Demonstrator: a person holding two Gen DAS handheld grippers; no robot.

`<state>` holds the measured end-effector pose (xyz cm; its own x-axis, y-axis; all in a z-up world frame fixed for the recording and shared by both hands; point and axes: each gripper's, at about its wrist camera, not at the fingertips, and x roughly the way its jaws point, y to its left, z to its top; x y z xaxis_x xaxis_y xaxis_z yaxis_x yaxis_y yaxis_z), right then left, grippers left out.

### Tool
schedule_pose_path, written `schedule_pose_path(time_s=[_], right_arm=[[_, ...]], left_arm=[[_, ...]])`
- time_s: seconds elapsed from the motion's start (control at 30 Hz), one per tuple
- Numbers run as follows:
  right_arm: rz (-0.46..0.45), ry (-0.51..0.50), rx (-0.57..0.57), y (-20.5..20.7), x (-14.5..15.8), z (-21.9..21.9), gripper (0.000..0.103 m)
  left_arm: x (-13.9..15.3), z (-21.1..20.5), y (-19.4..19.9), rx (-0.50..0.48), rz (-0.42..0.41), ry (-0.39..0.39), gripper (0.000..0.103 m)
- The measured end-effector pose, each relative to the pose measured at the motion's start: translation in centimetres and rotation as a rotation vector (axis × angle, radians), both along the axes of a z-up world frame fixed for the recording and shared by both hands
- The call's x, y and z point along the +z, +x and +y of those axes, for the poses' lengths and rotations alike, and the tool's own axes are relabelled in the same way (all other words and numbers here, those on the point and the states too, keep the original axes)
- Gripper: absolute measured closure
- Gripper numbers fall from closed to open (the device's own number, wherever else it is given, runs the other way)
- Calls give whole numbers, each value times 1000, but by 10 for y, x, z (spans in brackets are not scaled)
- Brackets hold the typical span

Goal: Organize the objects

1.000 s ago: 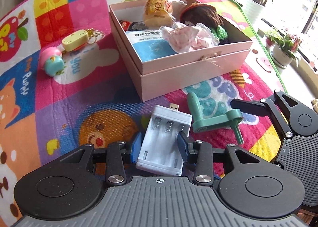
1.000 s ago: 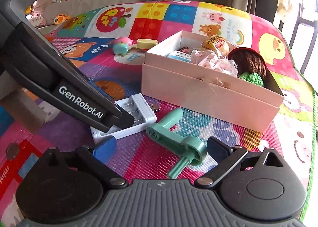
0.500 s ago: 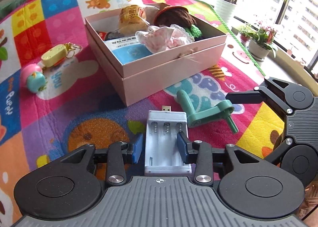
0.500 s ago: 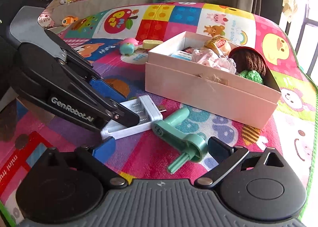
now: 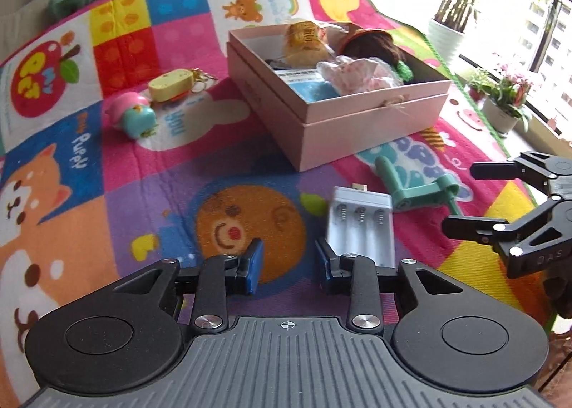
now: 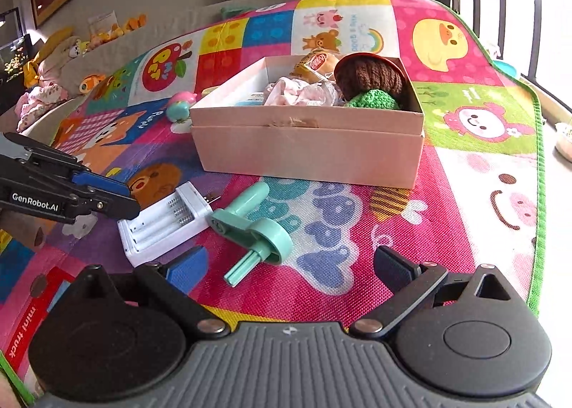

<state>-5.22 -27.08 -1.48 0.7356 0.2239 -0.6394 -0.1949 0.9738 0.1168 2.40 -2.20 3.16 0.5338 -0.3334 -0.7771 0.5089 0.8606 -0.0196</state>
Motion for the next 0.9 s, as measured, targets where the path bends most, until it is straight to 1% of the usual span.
schedule_pose_path(time_s=[0.07, 0.1, 0.17, 0.23, 0.27, 0.3, 0.33, 0.47, 0.57, 0.77, 0.83, 0.9], right_arm=[[-2, -6, 3, -1, -1, 1, 4], [-2, -8, 3, -2, -1, 1, 4], [-5, -7, 1, -3, 0, 1, 4], [-6, -5, 1, -2, 0, 1, 4], [-3, -6, 1, -2, 0, 1, 4], [-1, -7, 2, -2, -1, 1, 4], [-1, -7, 2, -1, -1, 1, 4], [-3, -7, 5, -2, -1, 1, 3], [-2, -7, 5, -3, 0, 1, 3], [-2, -9, 4, -3, -1, 2, 0], [-3, -8, 2, -3, 0, 2, 0], [-3, -6, 0, -3, 0, 1, 0]], left_arm=[[-6, 1, 7, 36, 6, 44, 67], [-9, 3, 12, 52, 18, 59, 64], [-10, 8, 18, 81, 14, 50, 64], [-10, 10, 24, 123, 5, 71, 63], [-11, 12, 27, 142, 1, 73, 57], [-11, 14, 29, 150, 5, 61, 57], [-11, 15, 30, 155, 9, 56, 57], [-10, 10, 30, 163, 0, 75, 57], [-10, 12, 32, 170, 4, 61, 56], [-12, 15, 35, 159, -17, 35, 56], [-12, 15, 35, 157, -20, 39, 57], [-8, 14, 32, 141, -31, 27, 72]])
